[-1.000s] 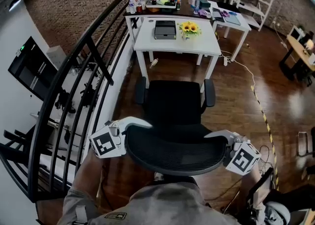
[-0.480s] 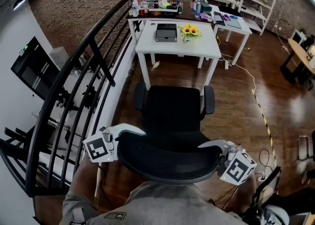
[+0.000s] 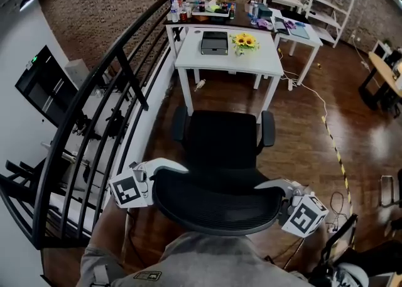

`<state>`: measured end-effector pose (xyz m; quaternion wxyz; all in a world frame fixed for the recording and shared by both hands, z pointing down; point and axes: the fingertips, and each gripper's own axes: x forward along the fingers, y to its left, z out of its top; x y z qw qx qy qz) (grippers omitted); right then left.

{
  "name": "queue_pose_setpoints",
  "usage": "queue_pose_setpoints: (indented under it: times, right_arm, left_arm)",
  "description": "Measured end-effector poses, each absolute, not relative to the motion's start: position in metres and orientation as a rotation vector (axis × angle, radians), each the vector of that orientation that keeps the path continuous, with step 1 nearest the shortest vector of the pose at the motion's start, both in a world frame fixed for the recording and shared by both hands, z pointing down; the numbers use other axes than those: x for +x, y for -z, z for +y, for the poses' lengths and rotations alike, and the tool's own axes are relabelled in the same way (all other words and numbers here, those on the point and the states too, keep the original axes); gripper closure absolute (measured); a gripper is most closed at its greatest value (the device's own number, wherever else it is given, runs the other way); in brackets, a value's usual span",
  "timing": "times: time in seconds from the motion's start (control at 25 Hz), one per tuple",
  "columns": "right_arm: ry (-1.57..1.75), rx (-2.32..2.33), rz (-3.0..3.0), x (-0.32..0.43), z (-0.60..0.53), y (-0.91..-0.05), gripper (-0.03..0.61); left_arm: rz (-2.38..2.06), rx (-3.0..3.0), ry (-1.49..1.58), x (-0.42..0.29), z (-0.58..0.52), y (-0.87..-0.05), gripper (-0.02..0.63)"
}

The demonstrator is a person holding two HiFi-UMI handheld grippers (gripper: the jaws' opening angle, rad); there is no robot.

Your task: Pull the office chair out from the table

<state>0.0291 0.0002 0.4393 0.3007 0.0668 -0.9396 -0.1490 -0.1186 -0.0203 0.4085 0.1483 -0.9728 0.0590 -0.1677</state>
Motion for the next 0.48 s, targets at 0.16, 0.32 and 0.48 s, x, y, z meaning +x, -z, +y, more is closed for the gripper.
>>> queue_pose_setpoints:
  times: [0.16,0.32,0.48]
  right_arm:
    - [0.406,0.254,-2.500,0.026,-0.003,-0.437,0.468]
    - [0.407,0.363,-2.491,0.027,-0.009,-0.436,0.433]
    - [0.387,0.509,-2.484,0.031,-0.014,-0.435,0.370]
  left_arm:
    - [0.221,-2.780,0.442,-0.121,-0.020,-0.405,0.450]
    - [0.275,-2.730,0.339,-0.123,-0.021,-0.393,0.413]
    - [0.455,-2.834,0.281,-0.155,-0.027,-0.418,0.350]
